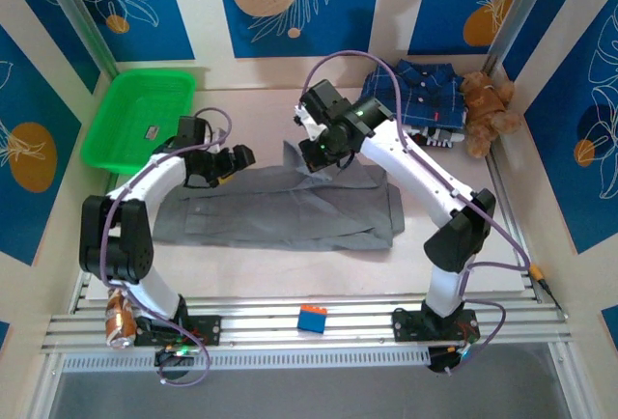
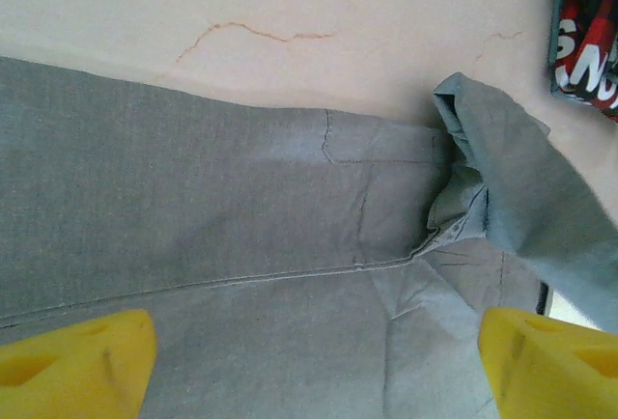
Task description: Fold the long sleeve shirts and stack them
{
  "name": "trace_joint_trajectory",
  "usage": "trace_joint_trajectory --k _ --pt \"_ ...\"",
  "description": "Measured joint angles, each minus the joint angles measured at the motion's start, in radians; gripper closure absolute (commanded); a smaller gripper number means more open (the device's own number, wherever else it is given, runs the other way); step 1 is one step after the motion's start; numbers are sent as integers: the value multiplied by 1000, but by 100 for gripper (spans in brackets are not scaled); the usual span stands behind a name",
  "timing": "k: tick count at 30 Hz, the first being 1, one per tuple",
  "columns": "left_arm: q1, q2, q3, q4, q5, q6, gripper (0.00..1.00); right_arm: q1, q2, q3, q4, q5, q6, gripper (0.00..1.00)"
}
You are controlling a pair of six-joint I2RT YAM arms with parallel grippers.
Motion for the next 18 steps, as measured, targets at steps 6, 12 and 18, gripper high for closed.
trace_joint_trajectory --k 6,12,18 --pt "-74 33 -27 55 16 -19 14 -42 -11 -40 100 262 -218 100" --pt "-154 63 -65 103 18 -41 14 -103 9 -97 360 422 -491 100" --pt "-190 111 -113 133 2 -63 15 -155 143 -52 608 502 -717 100"
